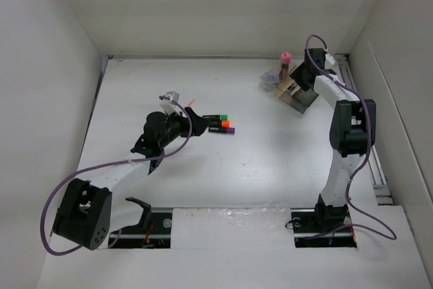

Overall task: Sort the stationery into containers
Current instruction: Place the stationery into the container, then grab a piece of stationery with the left arm

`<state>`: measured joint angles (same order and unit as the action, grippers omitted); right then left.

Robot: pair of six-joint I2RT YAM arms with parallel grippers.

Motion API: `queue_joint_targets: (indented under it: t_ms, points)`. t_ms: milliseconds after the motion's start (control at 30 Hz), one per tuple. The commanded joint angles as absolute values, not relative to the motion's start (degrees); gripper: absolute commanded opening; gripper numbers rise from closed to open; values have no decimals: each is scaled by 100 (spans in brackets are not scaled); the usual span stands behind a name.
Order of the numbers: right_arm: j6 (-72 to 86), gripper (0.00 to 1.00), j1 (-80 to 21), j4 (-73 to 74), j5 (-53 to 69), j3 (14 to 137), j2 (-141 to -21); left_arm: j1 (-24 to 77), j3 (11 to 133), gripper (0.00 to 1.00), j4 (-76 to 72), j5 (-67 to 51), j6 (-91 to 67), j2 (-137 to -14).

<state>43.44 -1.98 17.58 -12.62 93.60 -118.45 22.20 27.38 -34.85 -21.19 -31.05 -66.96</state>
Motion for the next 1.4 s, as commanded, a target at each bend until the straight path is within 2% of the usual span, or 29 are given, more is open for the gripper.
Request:
queue_joint_targets:
  t_ms: [0, 200, 233, 267, 300, 333, 400, 433, 567, 633, 667, 700, 800, 967, 1233, 1367]
  points:
    - [4412, 51, -264, 1626, -1021, 9185, -11049, 2268, 3040, 71, -3226, -1381, -2883, -6601]
    - [4596, 52, -632, 1108, -862, 7798, -9380, 2268, 3470, 67, -2472, -249, -2830, -6898]
    - [4597, 50, -702, 994, -713, 7544, -9143, 2268, 3559, 67, -2348, -81, -2830, -6969]
    - [4736, 37, -895, 758, -712, 7028, -8671, 2268, 3760, 65, -2077, 304, -2830, -7118]
    - [4737, 37, -1027, 617, -660, 6761, -8440, 2268, 3866, 63, -1961, 308, -2830, -7197]
    - [4790, 15, -1159, 502, -659, 6533, -8246, 2268, 3980, 63, -1838, 603, -2830, -7285]
    - [4842, 0, -1589, 343, -598, 5989, -7764, 2268, 4235, 60, -1575, 895, -2830, -7557]
    - [4843, 0, -1730, 264, -598, 5846, -7630, 2268, 4489, 58, -1347, 1123, -2830, -7672]
    - [4790, 0, -2433, 264, -773, 5318, -6910, 1952, 5079, 55, -845, 1204, -2882, -8225]
    - [4790, 11, -2698, 264, -957, 5082, -6498, 1951, 5281, 57, -686, 1317, -2831, -8454]
    - [4790, 26, -2750, 264, -958, 5010, -6373, 1951, 5508, 57, -416, 1397, -2830, -8681]
    - [4729, 34, -2751, 264, -958, 4940, -6259, 1951, 5615, 59, -291, 1519, -2778, -8788]
    - [4729, 49, -2821, 264, -958, 4799, -6056, 1951, 5967, 64, -44, 1705, -2655, -9131]
    - [4729, 50, -2874, 159, -773, 4667, -5994, 1951, 6652, 64, 202, 1758, -2198, -9711]
    - [4676, 50, -2874, 158, -782, 4614, -5880, 1951, 7733, 64, 1035, 1073, -1477, -10809]
    - [4676, 50, -2874, 158, -729, 4614, -5827, 1951, 7787, 63, 1221, 896, -1345, -11074]
